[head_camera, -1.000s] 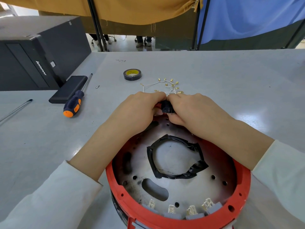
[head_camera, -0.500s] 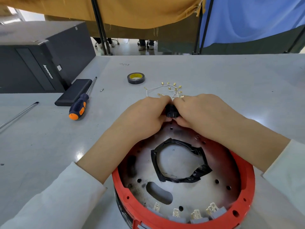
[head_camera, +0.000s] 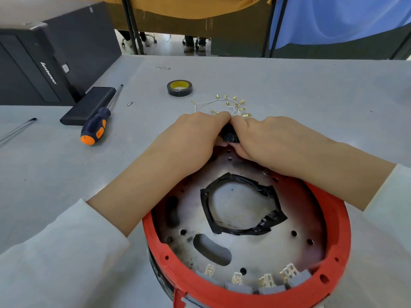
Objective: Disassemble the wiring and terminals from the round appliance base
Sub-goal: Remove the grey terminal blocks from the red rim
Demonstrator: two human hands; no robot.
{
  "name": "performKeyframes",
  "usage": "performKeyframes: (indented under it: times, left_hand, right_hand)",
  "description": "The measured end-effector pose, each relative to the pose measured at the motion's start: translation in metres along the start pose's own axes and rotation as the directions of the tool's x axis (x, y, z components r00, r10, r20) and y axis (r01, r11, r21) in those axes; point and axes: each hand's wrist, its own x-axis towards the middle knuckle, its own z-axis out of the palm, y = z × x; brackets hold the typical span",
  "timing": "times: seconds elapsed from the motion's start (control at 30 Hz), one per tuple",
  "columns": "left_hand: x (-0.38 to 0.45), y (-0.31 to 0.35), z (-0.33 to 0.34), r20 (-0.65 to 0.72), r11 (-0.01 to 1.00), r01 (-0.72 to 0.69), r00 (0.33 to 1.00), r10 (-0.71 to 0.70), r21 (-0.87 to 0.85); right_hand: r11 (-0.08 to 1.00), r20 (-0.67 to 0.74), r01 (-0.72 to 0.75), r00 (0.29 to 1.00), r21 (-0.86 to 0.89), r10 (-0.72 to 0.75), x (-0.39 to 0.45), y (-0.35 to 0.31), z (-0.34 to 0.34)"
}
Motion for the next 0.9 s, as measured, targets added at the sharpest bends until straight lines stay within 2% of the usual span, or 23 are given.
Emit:
performKeyframes:
  times: [0.33, 0.4, 0.53, 0.7, 0.9]
  left_hand:
    - [0.001, -0.001, 0.001, -0.015, 1.0, -0.003, 1.0, 0.002, -0.018]
    - [0.0, -0.001, 0.0, -0.016, 1.0, -0.002, 1.0, 0.001, -0.024]
    - [0.0, 0.0, -0.001, -0.015, 0.999, -0.007, 1.0, 0.007, -0.035]
    - [0.0, 0.001, -0.004, 0.014, 0.99, 0.042, 0.999, -0.04, -0.134]
    - [-0.001, 0.005, -0.009, 0.069, 0.983, 0.1, 0.994, -0.091, -0.156]
  right_hand:
    - [0.998, -0.012, 0.008, 1.0, 0.065, -0.007, 0.004, 0.001, 0.003]
    - [0.997, -0.057, 0.001, 0.998, 0.078, 0.003, 0.004, 0.002, 0.005]
    - [0.999, -0.028, -0.021, 0.999, 0.049, 0.022, 0.004, 0.004, 0.009]
    - [0.998, 0.011, -0.026, 1.0, 0.064, 0.026, -0.003, 0.007, 0.003]
    - [0.999, -0.001, -0.037, 0.999, 0.01, 0.037, 0.002, 0.0, 0.003]
